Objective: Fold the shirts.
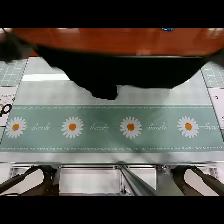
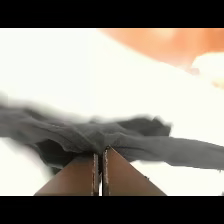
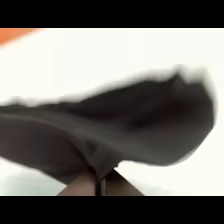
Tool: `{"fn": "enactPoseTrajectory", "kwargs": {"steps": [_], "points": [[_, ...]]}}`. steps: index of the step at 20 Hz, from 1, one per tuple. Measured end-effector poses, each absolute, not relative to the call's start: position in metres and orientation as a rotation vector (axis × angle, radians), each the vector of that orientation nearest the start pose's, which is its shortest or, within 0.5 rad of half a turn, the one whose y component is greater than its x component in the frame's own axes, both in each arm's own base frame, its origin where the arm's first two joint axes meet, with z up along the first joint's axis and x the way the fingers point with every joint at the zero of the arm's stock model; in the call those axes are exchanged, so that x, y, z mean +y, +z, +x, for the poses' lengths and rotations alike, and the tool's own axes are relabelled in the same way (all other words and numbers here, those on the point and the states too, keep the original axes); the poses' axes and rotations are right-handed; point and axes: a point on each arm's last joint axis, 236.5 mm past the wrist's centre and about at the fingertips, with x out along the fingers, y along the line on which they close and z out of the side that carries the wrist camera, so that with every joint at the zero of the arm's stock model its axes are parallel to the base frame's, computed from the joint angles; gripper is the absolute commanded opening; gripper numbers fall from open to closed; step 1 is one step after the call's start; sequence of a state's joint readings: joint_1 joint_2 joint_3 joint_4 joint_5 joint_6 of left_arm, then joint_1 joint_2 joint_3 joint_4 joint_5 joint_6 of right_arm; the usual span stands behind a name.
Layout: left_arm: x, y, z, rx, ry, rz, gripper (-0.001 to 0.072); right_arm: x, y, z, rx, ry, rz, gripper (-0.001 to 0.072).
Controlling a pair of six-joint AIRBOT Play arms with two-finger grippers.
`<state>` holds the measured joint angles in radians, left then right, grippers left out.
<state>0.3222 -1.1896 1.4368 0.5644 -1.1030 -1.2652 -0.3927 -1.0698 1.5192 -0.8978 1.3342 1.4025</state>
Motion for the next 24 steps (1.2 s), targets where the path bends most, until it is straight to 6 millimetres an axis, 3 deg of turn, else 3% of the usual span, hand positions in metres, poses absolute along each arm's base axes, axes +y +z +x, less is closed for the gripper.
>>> {"fn": "enactPoseTrajectory", "kwargs": {"steps": [3, 5, 7, 10, 14, 18, 21, 24], "points": [[-0.04, 0.371, 0.417, 0.306, -0.464, -0.497, 0.0018, -0.01, 0.353, 0.363, 0.507, 0.179, 0.279, 0.0022], [-0.04, 0.423, 0.382, 0.181, -0.452, -0.425, 0.0017, -0.008, 0.401, 0.337, 0.39, 0.142, 0.207, 0.0022], [-0.039, 0.456, 0.344, 0.094, -0.408, -0.336, 0.0018, -0.006, 0.434, 0.308, 0.298, 0.1, 0.149, 0.0023], [-0.036, 0.485, 0.285, 0.006, -0.287, -0.179, 0.0017, 0.0, 0.463, 0.261, 0.212, 0.043, 0.079, 0.0022], [-0.053, 0.497, 0.213, -0.048, -0.187, -0.025, 0.0018, 0.003, 0.478, 0.207, 0.153, -0.035, 0.014, 0.0023], [-0.057, 0.5, 0.16, -0.086, -0.143, 0.024, 0.0018, 0.008, 0.473, 0.178, 0.154, -0.065, 0.017, 0.0022], [-0.034, 0.49, 0.153, -0.056, -0.056, 0.009, 0.0018, 0.007, 0.454, 0.183, 0.209, -0.058, 0.045, 0.0022], [-0.018, 0.453, 0.183, 0.08, -0.025, -0.041, 0.0018, 0.009, 0.416, 0.204, 0.319, -0.013, 0.101, 0.0022]]}}
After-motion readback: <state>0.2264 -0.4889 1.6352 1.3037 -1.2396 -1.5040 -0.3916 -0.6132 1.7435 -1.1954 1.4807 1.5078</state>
